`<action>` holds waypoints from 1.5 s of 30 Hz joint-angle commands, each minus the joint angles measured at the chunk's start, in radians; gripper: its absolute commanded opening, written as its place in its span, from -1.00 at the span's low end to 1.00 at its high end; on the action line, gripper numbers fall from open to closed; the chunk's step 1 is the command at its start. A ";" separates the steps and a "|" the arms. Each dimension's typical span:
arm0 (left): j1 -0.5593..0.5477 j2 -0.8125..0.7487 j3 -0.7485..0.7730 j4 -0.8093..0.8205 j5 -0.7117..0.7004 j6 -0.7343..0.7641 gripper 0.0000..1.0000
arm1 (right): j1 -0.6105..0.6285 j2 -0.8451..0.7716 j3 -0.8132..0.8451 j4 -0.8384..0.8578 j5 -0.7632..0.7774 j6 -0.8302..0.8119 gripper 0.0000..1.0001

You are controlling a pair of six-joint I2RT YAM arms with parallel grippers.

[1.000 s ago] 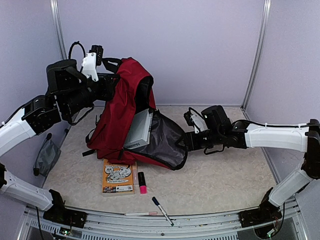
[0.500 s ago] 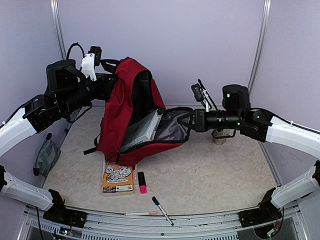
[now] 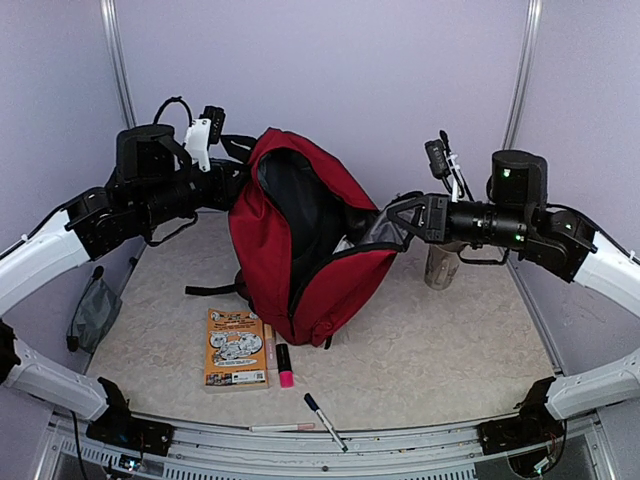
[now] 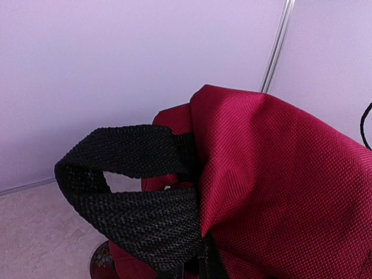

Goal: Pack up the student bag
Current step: Pick up the largest pocket of the bag from the student bag, then place the largest pocket of the bag in the student bag, then pick up the pencil case at the corner of the board.

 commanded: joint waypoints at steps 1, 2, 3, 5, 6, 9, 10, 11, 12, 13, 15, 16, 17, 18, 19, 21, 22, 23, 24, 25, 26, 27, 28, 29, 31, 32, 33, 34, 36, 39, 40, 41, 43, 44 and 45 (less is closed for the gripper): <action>0.036 0.061 0.001 0.019 0.023 -0.039 -0.99 | -0.018 0.022 0.014 -0.056 0.029 -0.007 -1.00; 0.043 0.073 0.003 0.008 0.027 -0.042 -0.69 | -0.023 0.026 0.012 -0.054 0.023 -0.007 -1.00; 0.051 0.084 0.007 -0.003 0.032 -0.046 -0.24 | -0.026 0.029 0.013 -0.053 0.015 -0.008 -1.00; 0.070 0.096 0.012 -0.035 0.050 -0.050 0.65 | -0.035 0.033 0.019 -0.047 0.014 -0.014 -1.00; 0.080 0.097 0.016 -0.048 0.054 -0.047 0.88 | -0.039 0.035 0.022 -0.046 0.013 -0.021 -1.00; 0.145 0.071 0.018 -0.093 0.083 -0.043 0.98 | -0.063 0.041 0.033 -0.046 0.013 -0.041 -1.00; 0.192 0.056 0.011 -0.099 0.121 -0.046 0.98 | -0.071 0.043 0.037 -0.047 0.006 -0.048 -1.00; 0.216 0.036 -0.005 -0.099 0.171 -0.052 0.98 | -0.080 0.047 0.039 -0.046 -0.005 -0.053 -1.00; 0.271 0.014 -0.024 -0.098 0.228 -0.064 0.98 | -0.085 0.054 0.042 -0.044 -0.020 -0.059 -1.00; 0.305 -0.006 -0.045 -0.097 0.270 -0.076 0.98 | -0.089 0.059 0.044 -0.040 -0.037 -0.066 -1.00; 0.370 -0.048 -0.083 -0.098 0.321 -0.090 0.98 | -0.090 0.071 0.045 -0.032 -0.062 -0.074 -1.00; 0.398 -0.067 -0.093 -0.102 0.329 -0.090 0.98 | -0.090 0.076 0.044 -0.032 -0.074 -0.074 -1.00; 0.426 -0.086 -0.102 -0.111 0.336 -0.087 0.98 | -0.091 0.080 0.043 -0.031 -0.086 -0.104 -1.00; 0.450 -0.102 -0.108 -0.123 0.345 -0.079 0.98 | -0.091 0.082 0.039 -0.036 -0.095 -0.115 -1.00; 0.480 -0.116 -0.110 -0.137 0.364 -0.070 0.98 | -0.092 0.082 0.039 -0.042 -0.101 -0.125 -1.00; 0.540 -0.136 -0.112 -0.171 0.414 -0.060 0.98 | -0.093 0.073 0.035 -0.053 -0.107 -0.144 -1.00; 0.583 -0.144 -0.112 -0.202 0.414 -0.059 0.98 | -0.093 0.065 0.029 -0.053 -0.109 -0.152 -1.00; 0.622 -0.146 -0.107 -0.233 0.398 -0.060 0.98 | -0.093 0.057 0.019 -0.046 -0.113 -0.160 -1.00; 0.661 -0.141 -0.102 -0.264 0.378 -0.059 0.98 | -0.093 0.050 0.012 -0.039 -0.127 -0.171 -1.00; 0.703 -0.130 -0.094 -0.301 0.349 -0.055 0.98 | -0.094 0.043 0.004 -0.032 -0.142 -0.184 -1.00; 0.742 -0.114 -0.088 -0.340 0.303 -0.046 0.98 | -0.095 0.042 0.002 -0.026 -0.153 -0.194 -1.00; 0.775 -0.090 -0.083 -0.380 0.216 -0.042 0.98 | -0.095 0.041 0.002 -0.023 -0.166 -0.203 -1.00; 0.804 -0.062 -0.077 -0.421 0.110 -0.037 0.98 | -0.096 0.042 0.002 -0.021 -0.183 -0.213 -1.00; 0.819 -0.031 -0.074 -0.455 0.006 -0.030 0.98 | -0.096 0.042 0.004 -0.015 -0.199 -0.223 -1.00; 0.841 0.038 -0.076 -0.508 -0.195 -0.023 0.98 | -0.098 0.044 0.003 -0.008 -0.229 -0.245 -1.00; 0.841 0.073 -0.079 -0.529 -0.314 -0.022 0.98 | -0.099 0.046 0.005 -0.009 -0.240 -0.258 -1.00; 0.842 0.103 -0.084 -0.542 -0.420 -0.023 0.98 | -0.100 0.046 0.007 -0.011 -0.247 -0.267 -1.00; 0.842 0.125 -0.094 -0.543 -0.501 -0.027 0.98 | -0.102 0.047 0.009 -0.014 -0.253 -0.277 -1.00; 0.846 0.166 -0.086 -0.558 -0.569 -0.036 0.98 | -0.106 0.049 0.017 -0.023 -0.268 -0.289 -1.00; 0.864 0.259 -0.083 -0.615 -0.645 -0.045 0.95 | -0.113 0.053 0.028 -0.025 -0.296 -0.304 -1.00; 0.870 0.291 -0.087 -0.629 -0.646 -0.047 0.92 | -0.114 0.056 0.032 -0.027 -0.307 -0.309 -1.00; 0.870 0.319 -0.096 -0.637 -0.647 -0.047 0.87 | -0.115 0.059 0.037 -0.028 -0.318 -0.313 -1.00; 0.868 0.390 -0.115 -0.652 -0.678 -0.032 0.80 | -0.117 0.067 0.051 -0.040 -0.327 -0.322 -1.00; 0.869 0.416 -0.122 -0.655 -0.700 -0.030 0.76 | -0.119 0.073 0.060 -0.048 -0.332 -0.324 -1.00; 0.870 0.442 -0.123 -0.655 -0.715 -0.032 0.72 | -0.119 0.078 0.068 -0.057 -0.336 -0.326 -1.00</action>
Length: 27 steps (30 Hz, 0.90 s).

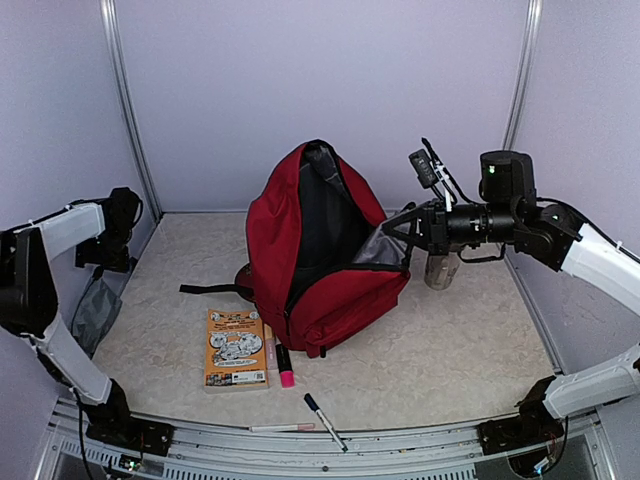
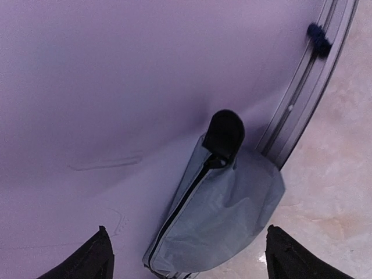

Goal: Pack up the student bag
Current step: Pick up the pencil case at the corner of the board.

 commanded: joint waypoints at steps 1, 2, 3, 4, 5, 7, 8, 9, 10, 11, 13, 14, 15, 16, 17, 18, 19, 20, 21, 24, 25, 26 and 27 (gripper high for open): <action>0.012 0.113 -0.025 -0.066 -0.141 0.001 0.70 | -0.012 0.011 0.068 0.005 -0.061 -0.038 -1.00; 0.020 0.135 -0.023 -0.068 -0.144 -0.013 0.69 | -0.012 0.015 0.076 -0.004 -0.067 -0.038 -1.00; 0.035 0.158 -0.027 -0.071 -0.149 -0.028 0.69 | -0.013 0.020 0.083 -0.011 -0.072 -0.037 -1.00; 0.050 0.182 -0.040 -0.067 -0.152 -0.041 0.69 | -0.014 0.024 0.087 -0.015 -0.077 -0.037 -1.00; 0.071 0.208 -0.053 -0.063 -0.157 -0.053 0.70 | -0.014 0.028 0.087 -0.017 -0.081 -0.037 -1.00; 0.084 0.257 -0.071 -0.062 -0.201 -0.081 0.74 | -0.014 0.035 0.092 -0.021 -0.087 -0.034 -1.00; 0.087 0.277 -0.057 -0.073 -0.237 -0.099 0.78 | -0.014 0.040 0.092 -0.024 -0.091 -0.031 -1.00; 0.086 0.292 -0.042 -0.081 -0.262 -0.114 0.82 | -0.014 0.044 0.096 -0.026 -0.095 -0.030 -1.00; 0.089 0.303 -0.035 -0.075 -0.275 -0.113 0.84 | -0.014 0.048 0.096 -0.029 -0.099 -0.027 -1.00; 0.094 0.313 -0.035 -0.053 -0.270 -0.097 0.87 | -0.014 0.052 0.099 -0.029 -0.100 -0.026 -1.00; 0.119 0.346 -0.044 -0.013 -0.241 -0.074 0.89 | -0.014 0.057 0.099 -0.022 -0.097 -0.019 -1.00; 0.134 0.367 -0.051 0.001 -0.226 -0.069 0.89 | -0.014 0.060 0.100 -0.019 -0.094 -0.016 -1.00; 0.147 0.388 -0.059 0.020 -0.199 -0.060 0.87 | -0.014 0.063 0.103 -0.015 -0.092 -0.010 -1.00; 0.152 0.403 -0.067 0.046 -0.159 -0.046 0.80 | -0.014 0.067 0.105 -0.011 -0.092 -0.002 -1.00; 0.154 0.413 -0.070 0.060 -0.122 -0.021 0.69 | -0.014 0.068 0.107 -0.007 -0.094 0.003 -1.00; 0.152 0.418 -0.064 0.056 -0.103 -0.018 0.47 | -0.014 0.071 0.109 -0.003 -0.098 0.010 -1.00; 0.150 0.417 -0.054 0.049 -0.097 -0.017 0.16 | -0.014 0.073 0.111 -0.002 -0.100 0.014 -1.00; 0.145 0.408 -0.050 0.048 -0.092 -0.014 -0.27 | -0.014 0.075 0.114 -0.003 -0.101 0.017 -1.00; 0.139 0.390 -0.050 0.056 -0.080 -0.008 -0.71 | -0.014 0.076 0.115 -0.002 -0.100 0.021 -1.00; 0.101 0.322 -0.059 0.071 -0.072 0.001 -1.00 | -0.014 0.075 0.109 0.008 -0.095 0.037 -1.00; 0.077 0.301 -0.059 0.067 -0.085 -0.005 -1.00 | -0.014 0.073 0.105 0.013 -0.095 0.043 -1.00; 0.046 0.275 -0.057 0.064 -0.101 -0.011 -1.00 | -0.014 0.071 0.102 0.019 -0.095 0.046 -1.00; -0.002 0.247 -0.053 0.059 -0.111 -0.017 -1.00 | -0.014 0.070 0.098 0.022 -0.095 0.050 -1.00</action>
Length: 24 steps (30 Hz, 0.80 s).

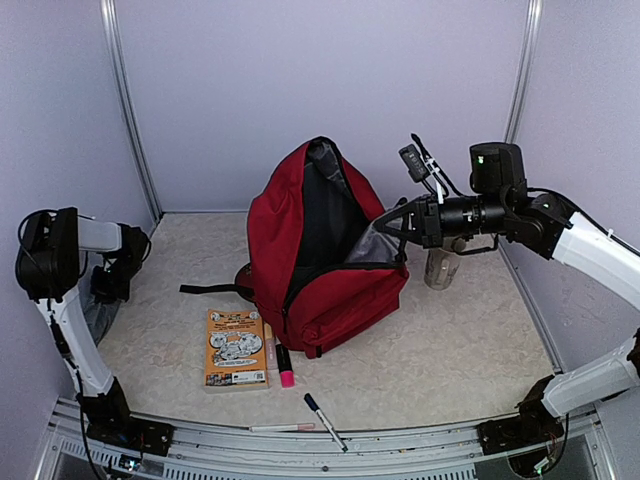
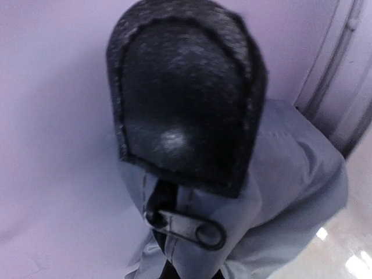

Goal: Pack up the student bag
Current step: Pick up the pencil case at the corner of the board, then place the pencil case in the largest pocket of the bag.

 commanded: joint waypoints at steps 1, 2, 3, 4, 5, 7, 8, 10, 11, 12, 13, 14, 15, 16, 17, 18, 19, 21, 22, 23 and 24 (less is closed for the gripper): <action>-0.130 -0.130 0.008 0.040 0.005 -0.015 -1.00 | -0.007 -0.003 0.018 0.062 -0.015 0.029 -1.00; -0.163 -0.166 0.023 0.042 0.032 -0.019 -1.00 | -0.007 0.001 0.019 0.061 -0.013 0.030 -1.00; -0.192 -0.212 0.041 0.045 0.062 -0.021 -1.00 | -0.007 0.006 0.024 0.053 -0.008 0.031 -1.00; -0.222 -0.262 0.063 0.054 0.094 -0.024 -1.00 | -0.007 0.010 0.026 0.045 -0.003 0.031 -1.00; -0.248 -0.308 0.088 0.065 0.108 -0.027 -1.00 | -0.007 0.012 0.027 0.042 0.004 0.034 -1.00; -0.317 -0.395 0.151 0.092 0.087 -0.022 -1.00 | -0.007 0.011 0.021 0.044 0.017 0.040 -1.00; -0.355 -0.430 0.186 0.096 0.078 -0.016 -1.00 | -0.007 0.012 0.015 0.047 0.023 0.044 -1.00; -0.446 -0.484 0.270 0.091 0.121 -0.007 -1.00 | -0.008 0.012 0.003 0.057 0.035 0.052 -1.00; -0.497 -0.508 0.306 0.095 0.147 0.004 -1.00 | -0.008 0.013 -0.002 0.061 0.039 0.057 -1.00; -0.559 -0.536 0.340 0.108 0.161 0.018 -1.00 | -0.009 0.015 -0.005 0.066 0.044 0.062 -1.00; -0.624 -0.562 0.369 0.128 0.160 0.035 -1.00 | -0.009 0.018 -0.009 0.072 0.049 0.067 -1.00; -0.702 -0.589 0.396 0.153 0.152 0.056 -1.00 | -0.009 0.020 -0.012 0.077 0.054 0.074 -1.00; -0.780 -0.614 0.420 0.188 0.151 0.075 -1.00 | -0.009 0.025 -0.012 0.080 0.060 0.079 -1.00; -0.852 -0.642 0.437 0.228 0.164 0.094 -1.00 | -0.009 0.029 -0.011 0.082 0.063 0.084 -1.00; -0.921 -0.669 0.445 0.280 0.194 0.113 -1.00 | -0.009 0.034 -0.010 0.082 0.066 0.086 -1.00; -0.979 -0.705 0.447 0.327 0.242 0.130 -1.00 | -0.009 0.039 -0.008 0.080 0.069 0.089 -1.00; -1.035 -0.729 0.447 0.376 0.291 0.145 -1.00 | -0.009 0.043 -0.006 0.080 0.072 0.092 -1.00; -1.128 -0.760 0.442 0.450 0.385 0.159 -1.00 | -0.009 0.048 -0.008 0.081 0.080 0.097 -1.00; -1.167 -0.770 0.439 0.484 0.449 0.164 -1.00 | -0.010 0.049 -0.010 0.082 0.089 0.099 -1.00; -1.200 -0.776 0.433 0.515 0.493 0.166 -1.00 | -0.010 0.048 -0.013 0.082 0.096 0.102 -1.00; -1.232 -0.778 0.427 0.544 0.533 0.167 -1.00 | -0.010 0.047 -0.015 0.082 0.103 0.105 -1.00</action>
